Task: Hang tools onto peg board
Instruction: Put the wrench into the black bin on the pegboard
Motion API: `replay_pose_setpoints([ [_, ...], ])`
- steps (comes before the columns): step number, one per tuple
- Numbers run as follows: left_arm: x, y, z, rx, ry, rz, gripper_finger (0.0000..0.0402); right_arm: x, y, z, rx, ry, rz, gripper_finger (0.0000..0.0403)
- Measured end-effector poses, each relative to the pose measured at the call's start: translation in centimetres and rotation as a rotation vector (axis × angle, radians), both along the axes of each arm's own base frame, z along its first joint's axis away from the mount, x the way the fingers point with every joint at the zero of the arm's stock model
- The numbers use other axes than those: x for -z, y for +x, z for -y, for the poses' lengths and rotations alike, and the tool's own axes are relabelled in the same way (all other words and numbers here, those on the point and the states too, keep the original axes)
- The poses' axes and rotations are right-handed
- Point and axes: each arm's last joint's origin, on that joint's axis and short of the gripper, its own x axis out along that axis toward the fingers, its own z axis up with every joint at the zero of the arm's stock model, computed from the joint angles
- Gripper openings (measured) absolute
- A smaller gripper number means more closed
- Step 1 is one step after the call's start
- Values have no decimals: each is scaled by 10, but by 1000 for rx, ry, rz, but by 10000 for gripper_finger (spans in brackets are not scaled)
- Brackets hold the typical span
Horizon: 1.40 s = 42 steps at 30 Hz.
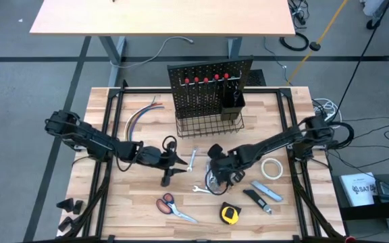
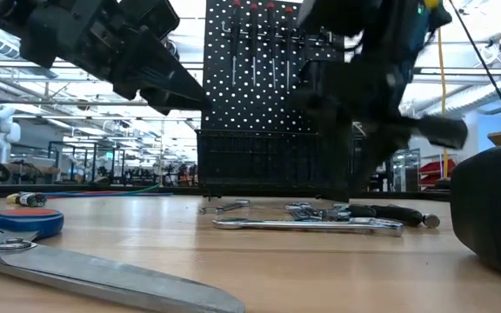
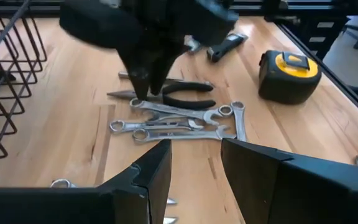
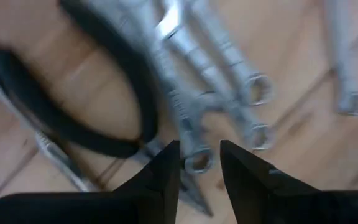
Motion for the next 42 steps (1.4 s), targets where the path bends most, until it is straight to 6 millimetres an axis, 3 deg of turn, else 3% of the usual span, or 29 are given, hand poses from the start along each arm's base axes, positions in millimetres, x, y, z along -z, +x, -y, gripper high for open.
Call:
replay_pose_setpoints([
  [5, 0, 0, 0, 0, 0, -1, 148, 11, 4, 0, 11, -68, -2, 107],
  [13, 0, 0, 0, 1, 0, -2, 148, 8, 5, -3, 24, -44, 24, 107],
  [23, 0, 0, 0, 3, -1, -3, 148, 9, 2, -20, -111, -84, 29, 107],
  [42, 0, 0, 0, 3, -2, -3, 148, 8, 5, -22, -277, -47, 29, 107],
])
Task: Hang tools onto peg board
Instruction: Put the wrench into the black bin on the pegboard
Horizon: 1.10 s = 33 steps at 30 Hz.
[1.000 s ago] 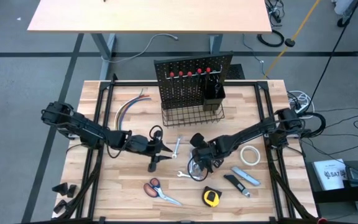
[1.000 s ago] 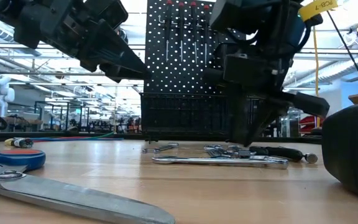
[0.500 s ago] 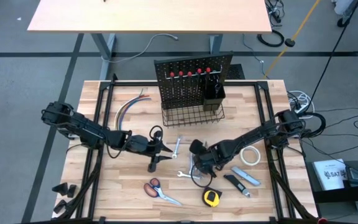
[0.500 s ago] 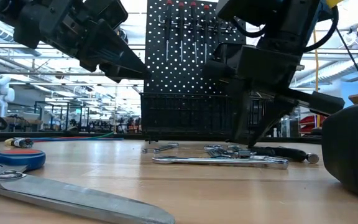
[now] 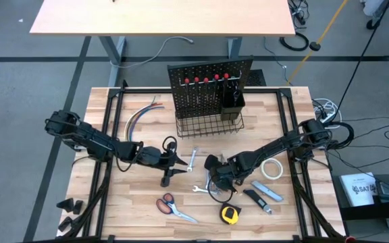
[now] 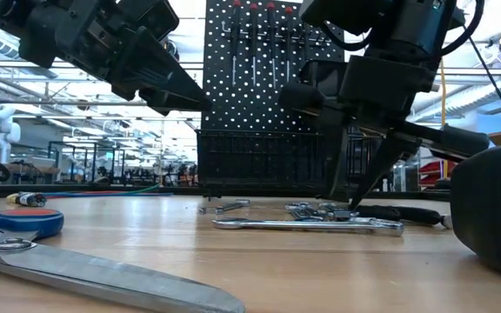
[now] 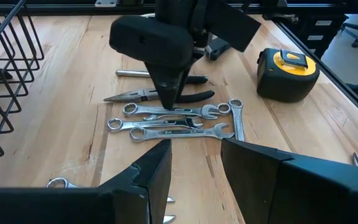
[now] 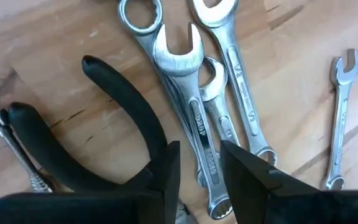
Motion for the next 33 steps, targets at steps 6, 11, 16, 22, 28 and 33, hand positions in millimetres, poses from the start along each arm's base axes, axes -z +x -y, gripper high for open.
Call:
replay_pose_setpoints([
  [6, 0, 0, 0, 0, -1, 0, 148, 10, 5, 2, -47, -7, -8, 107],
  [11, 0, 0, 0, 0, -1, -1, 148, 25, 8, 2, -71, -35, -52, 103],
  [16, 0, 0, 0, 0, 0, -3, 148, 26, 7, 2, -27, -19, -54, 80],
  [22, 0, 0, 0, 0, 0, -4, 148, 22, 6, 2, 25, 13, -43, 35],
  [28, 0, 0, 0, 0, 0, -4, 148, 20, 7, 3, 151, 44, -11, 6],
  [33, 0, 0, 0, 0, 0, -4, 148, 10, 5, 3, 205, 42, 45, 3],
])
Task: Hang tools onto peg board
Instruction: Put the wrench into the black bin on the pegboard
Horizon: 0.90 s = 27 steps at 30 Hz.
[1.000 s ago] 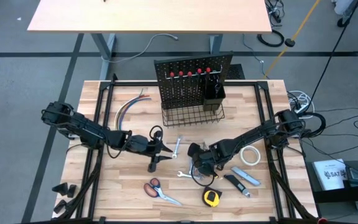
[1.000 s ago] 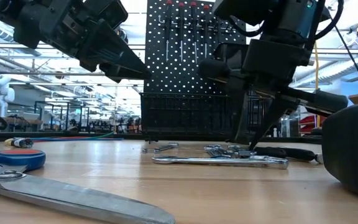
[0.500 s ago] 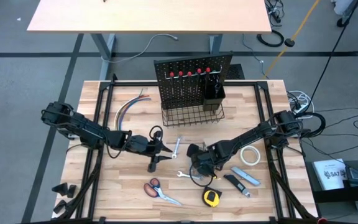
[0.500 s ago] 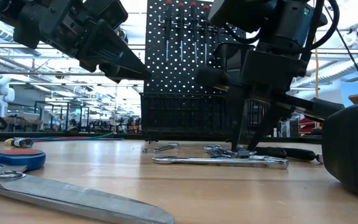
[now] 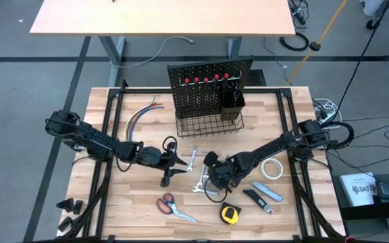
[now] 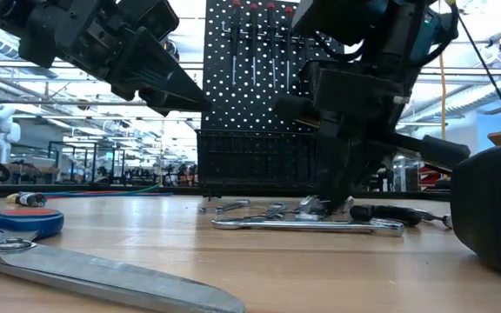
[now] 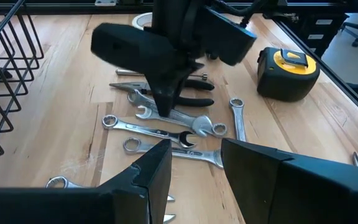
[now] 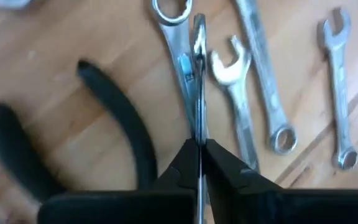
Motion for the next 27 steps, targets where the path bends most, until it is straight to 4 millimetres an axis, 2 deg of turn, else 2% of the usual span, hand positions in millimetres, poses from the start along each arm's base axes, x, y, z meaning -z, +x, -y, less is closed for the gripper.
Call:
replay_pose_setpoints([
  [7, 0, 0, 0, 0, 1, -2, 148, -41, -7, 1, 87, 41, 146, 2],
  [13, 0, 0, 1, 27, -13, 3, 148, -85, -18, 5, 220, 171, 304, 2],
  [18, -4, 1, 2, 39, -13, 42, 148, -123, -36, 13, 337, 290, 422, 1],
  [23, -11, 4, 3, 56, 3, 127, 148, -155, -57, 18, 410, 290, 560, 1],
  [27, -17, 4, 6, 69, 24, 189, 148, -168, -76, 25, 447, 285, 716, 1],
])
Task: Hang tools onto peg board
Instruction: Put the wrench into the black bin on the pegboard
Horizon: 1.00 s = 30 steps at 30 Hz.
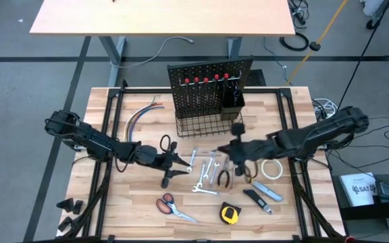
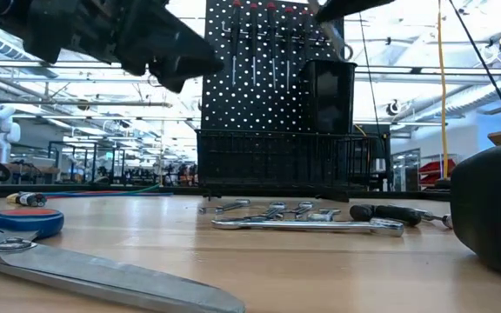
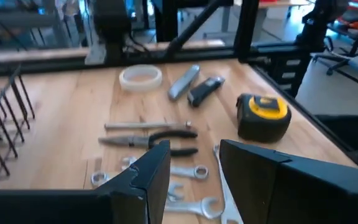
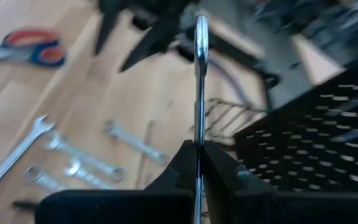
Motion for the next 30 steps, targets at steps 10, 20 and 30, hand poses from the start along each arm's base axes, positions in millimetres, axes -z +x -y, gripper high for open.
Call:
replay_pose_setpoints([
  [10, -14, -1, 0, -401, 98, 157, 148, -15, -55, 41, 341, -56, 631, 1],
  [20, -51, -5, -4, -481, 203, 493, 148, -6, -52, 72, 491, -98, 753, 1],
  [30, -56, -5, -13, -527, 247, 542, 148, 4, -39, 97, 614, -94, 770, 2],
])
